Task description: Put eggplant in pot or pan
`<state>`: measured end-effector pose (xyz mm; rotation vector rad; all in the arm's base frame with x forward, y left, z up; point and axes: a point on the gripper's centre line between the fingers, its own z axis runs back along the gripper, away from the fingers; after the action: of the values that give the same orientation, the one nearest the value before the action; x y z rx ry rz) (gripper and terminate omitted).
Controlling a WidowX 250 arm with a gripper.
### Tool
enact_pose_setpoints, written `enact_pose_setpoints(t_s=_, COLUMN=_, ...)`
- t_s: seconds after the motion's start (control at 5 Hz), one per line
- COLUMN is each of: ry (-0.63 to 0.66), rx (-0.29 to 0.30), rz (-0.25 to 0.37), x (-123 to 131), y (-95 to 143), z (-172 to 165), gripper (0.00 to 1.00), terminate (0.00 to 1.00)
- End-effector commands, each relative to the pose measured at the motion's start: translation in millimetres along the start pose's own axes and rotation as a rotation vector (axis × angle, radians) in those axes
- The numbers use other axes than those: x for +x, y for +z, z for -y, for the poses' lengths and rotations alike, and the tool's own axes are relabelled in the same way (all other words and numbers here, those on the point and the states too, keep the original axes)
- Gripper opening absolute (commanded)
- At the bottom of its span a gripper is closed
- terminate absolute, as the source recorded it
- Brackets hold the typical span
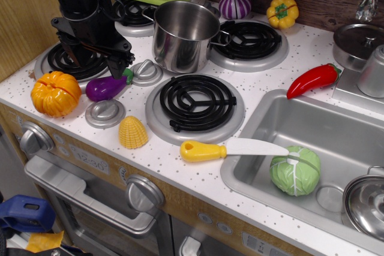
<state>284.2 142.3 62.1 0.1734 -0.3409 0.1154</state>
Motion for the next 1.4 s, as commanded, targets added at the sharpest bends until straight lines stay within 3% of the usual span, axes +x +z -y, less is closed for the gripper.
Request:
enact_pose_setpoints(t_s=0.0, ry=0.000, rx=0.000, rz=0.000, x=0, y=0, z=0, gripper=1.00, terminate=0.00)
enact_pose_setpoints(t_s=0.8, ry=-0.017, rx=-0.014, rz=0.058, x=7, y=-38, z=-4, gripper=1.00, terminate=0.00)
enact_pose_setpoints(t_s=1.2, ry=0.011, rx=-0.012, rz=0.077, x=-4, y=-53, z=-3, gripper=1.00, terminate=0.00)
